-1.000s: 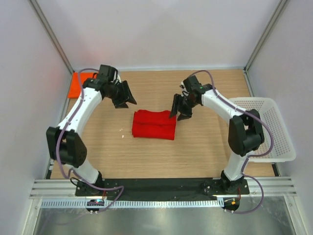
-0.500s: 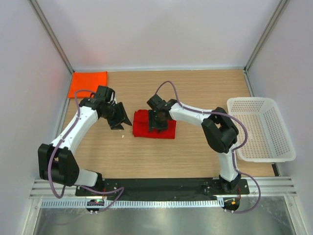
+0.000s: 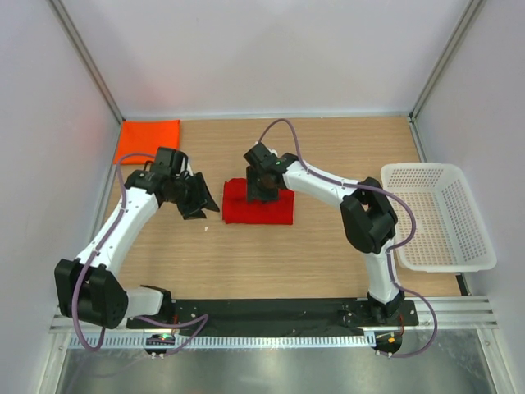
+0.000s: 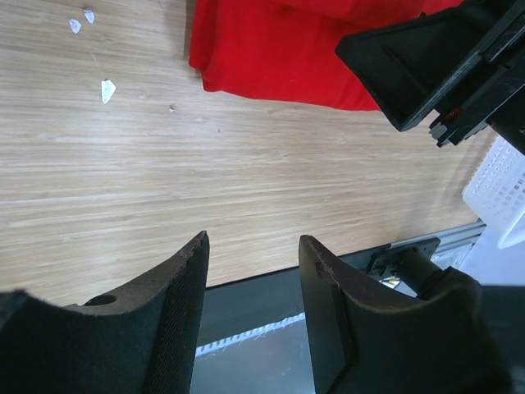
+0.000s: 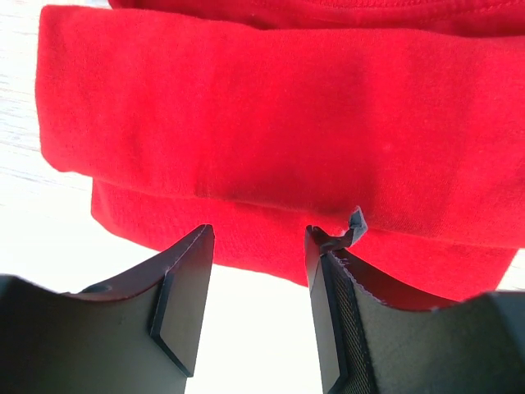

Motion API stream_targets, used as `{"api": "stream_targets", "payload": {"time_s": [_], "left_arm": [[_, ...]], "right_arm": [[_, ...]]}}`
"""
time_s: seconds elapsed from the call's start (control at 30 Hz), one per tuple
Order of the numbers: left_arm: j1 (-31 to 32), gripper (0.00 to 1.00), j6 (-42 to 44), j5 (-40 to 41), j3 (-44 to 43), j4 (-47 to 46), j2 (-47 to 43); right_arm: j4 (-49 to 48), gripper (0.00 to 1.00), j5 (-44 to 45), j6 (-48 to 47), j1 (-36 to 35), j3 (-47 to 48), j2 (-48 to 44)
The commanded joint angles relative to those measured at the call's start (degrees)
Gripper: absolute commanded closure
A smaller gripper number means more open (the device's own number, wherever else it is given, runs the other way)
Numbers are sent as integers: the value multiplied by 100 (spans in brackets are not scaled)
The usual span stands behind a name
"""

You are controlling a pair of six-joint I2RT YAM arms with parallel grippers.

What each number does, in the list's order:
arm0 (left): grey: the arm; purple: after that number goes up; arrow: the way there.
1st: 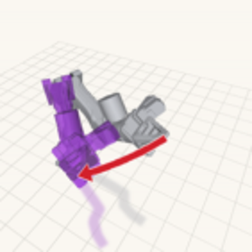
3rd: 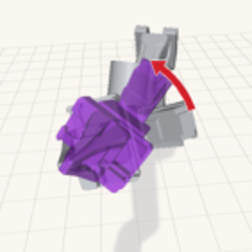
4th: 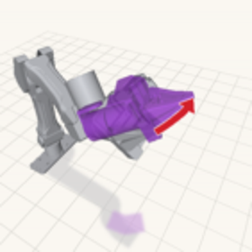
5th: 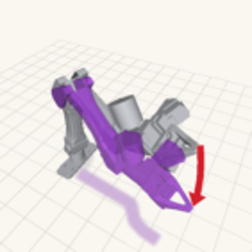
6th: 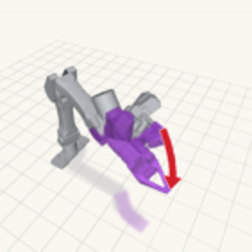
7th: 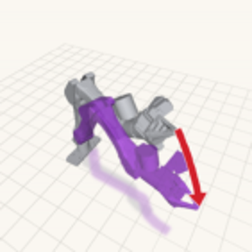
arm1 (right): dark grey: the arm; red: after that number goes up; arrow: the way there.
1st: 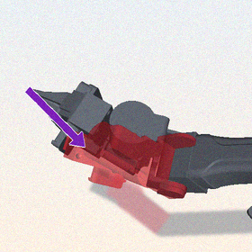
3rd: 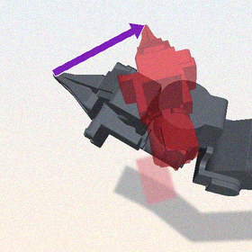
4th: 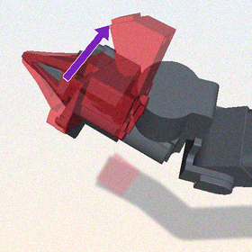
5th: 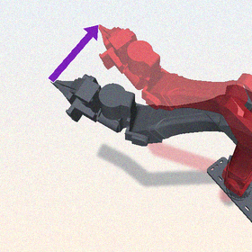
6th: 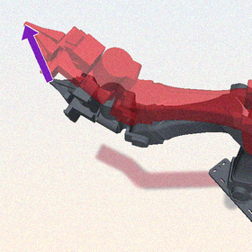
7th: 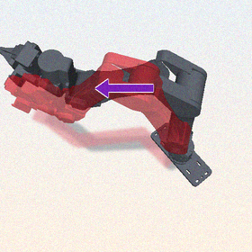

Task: Fold and stack the t-shirts
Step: Fold the tshirt

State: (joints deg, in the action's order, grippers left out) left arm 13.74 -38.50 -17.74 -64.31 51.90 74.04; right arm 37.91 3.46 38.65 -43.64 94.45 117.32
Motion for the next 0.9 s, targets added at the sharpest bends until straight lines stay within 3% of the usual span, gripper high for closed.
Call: {"api": "stream_targets", "payload": {"time_s": [0.0, 0.2, 0.5, 0.63, 0.73, 0.87], "left_arm": [[-20, 51, 80, -212, -63, -74, 145], [-20, 51, 159, -301, -90, -83, 251], [-20, 52, 159, -380, 15, -171, 278], [-29, 52, 62, -502, 86, -408, 357], [-20, 51, 1, -564, -2, -742, 453], [-20, 50, 0, -791, -309, -1199, 953]], "right_arm": [[137, 45, -12, 2, 92, 328, 168], [-91, 45, 234, -112, 250, 582, 423], [-204, 44, 594, -884, 681, 1838, 1187], [223, 41, 647, -1167, 979, 3775, 2179], [821, 38, 322, -1202, 1112, 4633, 2393], [709, 37, -64, -1273, 1121, 3407, 1463]]}}
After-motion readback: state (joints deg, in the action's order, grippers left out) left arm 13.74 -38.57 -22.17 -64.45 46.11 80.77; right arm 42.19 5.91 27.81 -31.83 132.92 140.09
